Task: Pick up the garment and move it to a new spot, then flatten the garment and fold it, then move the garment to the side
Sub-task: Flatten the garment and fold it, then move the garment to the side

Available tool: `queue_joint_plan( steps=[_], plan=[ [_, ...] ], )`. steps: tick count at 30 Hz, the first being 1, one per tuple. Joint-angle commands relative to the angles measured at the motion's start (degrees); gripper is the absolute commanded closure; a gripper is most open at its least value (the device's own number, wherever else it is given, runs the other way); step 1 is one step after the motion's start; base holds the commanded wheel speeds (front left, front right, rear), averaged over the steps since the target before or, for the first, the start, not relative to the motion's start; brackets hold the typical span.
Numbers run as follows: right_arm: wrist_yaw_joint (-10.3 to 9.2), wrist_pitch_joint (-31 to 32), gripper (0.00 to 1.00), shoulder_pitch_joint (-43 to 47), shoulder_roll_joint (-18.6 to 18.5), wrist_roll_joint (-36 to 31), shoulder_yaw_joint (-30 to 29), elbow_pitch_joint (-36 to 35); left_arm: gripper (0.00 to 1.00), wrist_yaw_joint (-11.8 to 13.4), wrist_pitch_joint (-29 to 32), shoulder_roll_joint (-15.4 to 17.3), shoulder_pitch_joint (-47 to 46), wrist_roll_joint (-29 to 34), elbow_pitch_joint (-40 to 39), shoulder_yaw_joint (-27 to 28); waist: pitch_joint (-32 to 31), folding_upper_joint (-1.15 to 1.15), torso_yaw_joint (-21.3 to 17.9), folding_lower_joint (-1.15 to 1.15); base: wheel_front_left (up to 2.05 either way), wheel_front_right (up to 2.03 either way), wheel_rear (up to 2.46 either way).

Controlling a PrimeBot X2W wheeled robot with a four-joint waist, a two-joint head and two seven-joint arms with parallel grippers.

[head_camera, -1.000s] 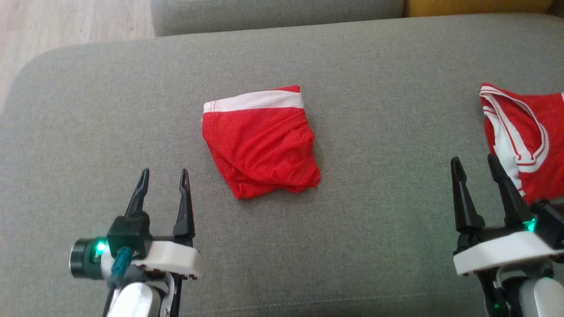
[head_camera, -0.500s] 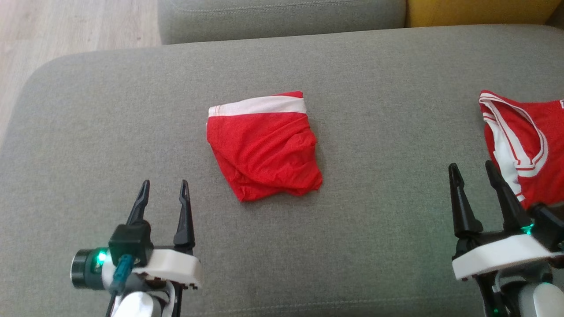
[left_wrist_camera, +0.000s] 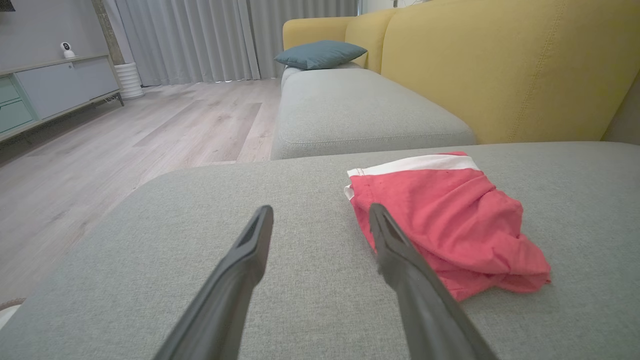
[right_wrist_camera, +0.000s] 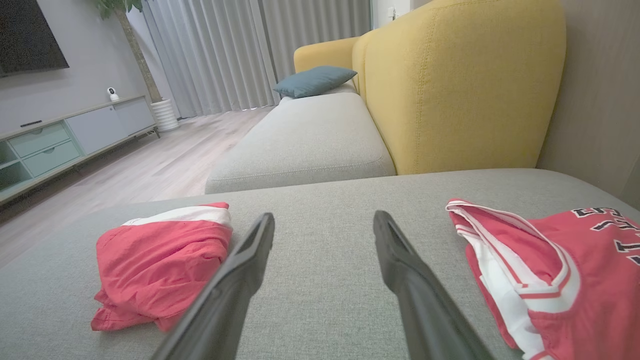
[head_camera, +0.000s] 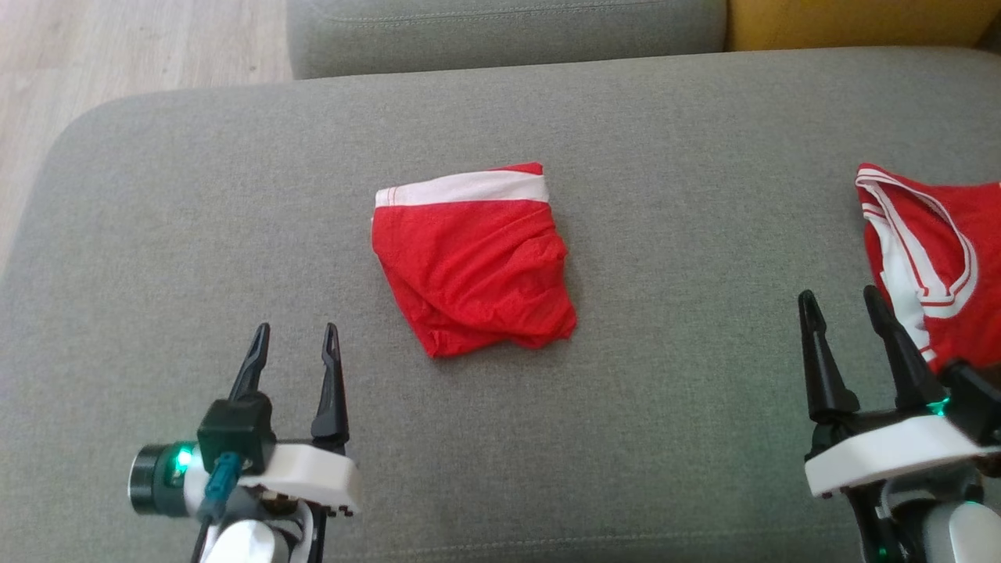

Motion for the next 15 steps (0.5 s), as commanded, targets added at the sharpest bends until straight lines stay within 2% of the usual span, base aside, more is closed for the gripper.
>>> queue_joint_plan(
  steps=[1, 10, 15],
  plan=[
    [0.21, 0.21, 0.0, -1.24, -0.15, -0.6, 0.79, -2.27, 0.0, 0.29, -0.2, 1.02, -2.03, -0.28, -1.73, 1.88, 0.02, 0.0, 0.06, 0.0, 0.0, 0.0, 0.0],
    [0.21, 0.46, 0.0, -1.36, -0.12, -0.61, 0.4, -2.29, 0.0, 0.48, -0.34, 1.21, -2.61, -0.37, -1.74, 1.67, 0.33, 0.0, 0.53, 0.0, 0.0, 0.0, 0.0],
    [0.21, 1.55, 0.0, -1.76, -0.59, -0.59, 0.03, -1.62, 0.0, 0.38, -0.75, 1.24, -3.87, -0.04, -2.09, 1.26, 1.02, 0.0, 2.22, 0.0, 0.0, 0.0, 0.0]
  ],
)
